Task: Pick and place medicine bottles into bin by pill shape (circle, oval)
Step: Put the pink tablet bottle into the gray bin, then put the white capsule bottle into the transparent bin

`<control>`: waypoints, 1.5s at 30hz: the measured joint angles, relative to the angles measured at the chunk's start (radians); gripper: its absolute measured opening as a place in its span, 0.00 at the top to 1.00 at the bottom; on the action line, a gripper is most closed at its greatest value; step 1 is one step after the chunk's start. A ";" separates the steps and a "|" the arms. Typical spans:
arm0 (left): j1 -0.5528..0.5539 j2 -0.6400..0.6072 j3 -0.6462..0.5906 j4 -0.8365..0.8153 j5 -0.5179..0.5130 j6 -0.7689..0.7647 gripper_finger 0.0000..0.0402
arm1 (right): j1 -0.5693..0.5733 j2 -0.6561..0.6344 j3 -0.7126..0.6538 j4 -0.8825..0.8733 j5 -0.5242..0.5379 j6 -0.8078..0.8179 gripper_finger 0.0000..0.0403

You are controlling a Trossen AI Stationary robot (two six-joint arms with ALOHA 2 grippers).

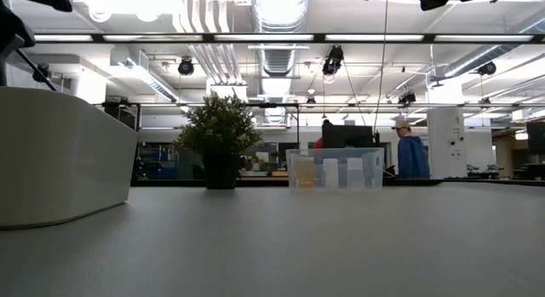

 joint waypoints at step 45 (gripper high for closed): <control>0.001 -0.074 -0.070 0.094 0.155 -0.026 0.60 | 0.000 0.000 -0.002 -0.004 0.000 0.001 0.46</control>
